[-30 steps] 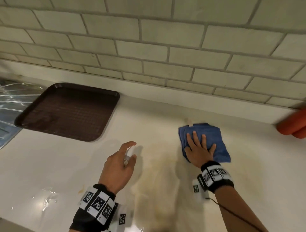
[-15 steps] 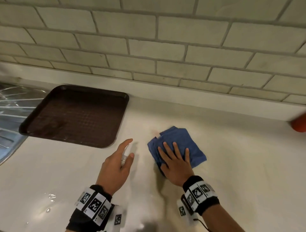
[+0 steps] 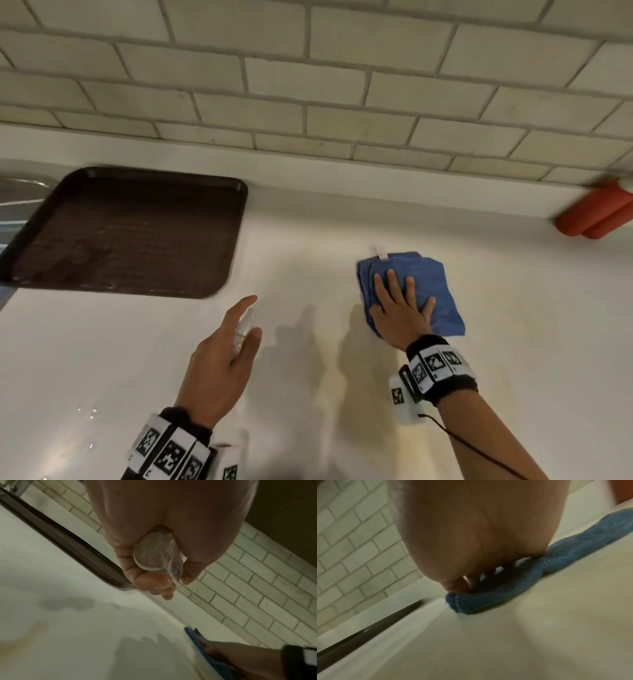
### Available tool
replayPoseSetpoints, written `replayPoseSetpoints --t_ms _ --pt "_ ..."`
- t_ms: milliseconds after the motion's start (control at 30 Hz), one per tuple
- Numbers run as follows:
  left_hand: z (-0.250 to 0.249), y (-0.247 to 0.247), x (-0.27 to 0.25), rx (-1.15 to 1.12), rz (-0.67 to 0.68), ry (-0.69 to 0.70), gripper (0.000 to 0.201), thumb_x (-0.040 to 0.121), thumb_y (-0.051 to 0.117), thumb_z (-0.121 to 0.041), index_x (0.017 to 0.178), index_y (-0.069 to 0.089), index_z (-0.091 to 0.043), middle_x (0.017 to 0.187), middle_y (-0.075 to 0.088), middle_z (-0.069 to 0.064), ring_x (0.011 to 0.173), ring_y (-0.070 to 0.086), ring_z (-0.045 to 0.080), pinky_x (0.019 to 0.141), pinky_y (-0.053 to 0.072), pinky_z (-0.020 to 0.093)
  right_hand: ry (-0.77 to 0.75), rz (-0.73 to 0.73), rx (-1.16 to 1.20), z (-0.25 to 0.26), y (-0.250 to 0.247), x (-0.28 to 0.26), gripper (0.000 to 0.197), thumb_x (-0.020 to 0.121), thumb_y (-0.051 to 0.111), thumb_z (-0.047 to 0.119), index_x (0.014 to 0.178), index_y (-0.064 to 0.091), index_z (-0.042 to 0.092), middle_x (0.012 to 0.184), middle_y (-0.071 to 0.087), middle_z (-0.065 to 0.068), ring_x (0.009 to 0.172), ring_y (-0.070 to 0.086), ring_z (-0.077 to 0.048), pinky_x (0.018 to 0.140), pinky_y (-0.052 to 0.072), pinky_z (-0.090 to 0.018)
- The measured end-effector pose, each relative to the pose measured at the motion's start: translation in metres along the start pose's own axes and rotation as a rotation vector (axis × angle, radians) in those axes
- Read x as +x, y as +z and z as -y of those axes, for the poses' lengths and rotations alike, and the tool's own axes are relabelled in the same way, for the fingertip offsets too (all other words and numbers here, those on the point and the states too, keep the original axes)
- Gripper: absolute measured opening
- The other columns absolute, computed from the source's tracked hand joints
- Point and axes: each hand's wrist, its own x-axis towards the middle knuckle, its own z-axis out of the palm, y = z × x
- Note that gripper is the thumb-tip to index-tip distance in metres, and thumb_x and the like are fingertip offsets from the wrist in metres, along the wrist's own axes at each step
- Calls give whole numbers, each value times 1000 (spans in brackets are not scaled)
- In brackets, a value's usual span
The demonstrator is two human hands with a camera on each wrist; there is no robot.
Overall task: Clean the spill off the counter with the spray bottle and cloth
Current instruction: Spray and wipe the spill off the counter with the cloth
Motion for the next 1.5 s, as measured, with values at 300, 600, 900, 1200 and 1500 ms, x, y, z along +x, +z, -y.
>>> replayPoseSetpoints --t_ms 300,600,900,1200,1500 --pt "-13 1 -14 -15 -28 -12 46 97 51 -37 138 37 -53 58 61 0 57 60 13 63 50 37 -319 31 -90 80 31 -38 62 94 8 49 153 -8 37 160 -20 12 145 -25 -27 109 -18 -65" --pt "-32 32 -50 22 -40 -60 45 98 51 -37 137 36 -53 80 70 12 75 64 17 71 46 19 -356 -98 -70 -30 72 -127 58 90 30 46 148 35 35 155 31 11 141 34 -27 105 12 -58" --pt "-80 83 -98 -9 -37 -106 45 98 52 -33 133 39 -57 73 66 13 72 52 2 73 41 13 -47 -40 -20 -176 39 -112 80 70 -17 56 148 -17 43 158 -23 15 147 -17 -19 114 -3 -60" --pt "-88 89 -131 17 -45 -146 46 98 53 -34 134 37 -58 84 70 14 66 50 -6 73 46 18 -220 -270 -85 -172 108 -200 59 94 26 38 152 28 28 159 26 1 144 24 -33 105 21 -70" --pt "-62 57 -134 -9 -52 -120 44 98 53 -33 132 40 -58 76 67 9 62 52 -2 70 46 22 -278 -120 -60 -66 115 -192 60 90 30 37 147 40 25 156 33 -1 139 35 -39 101 12 -70"
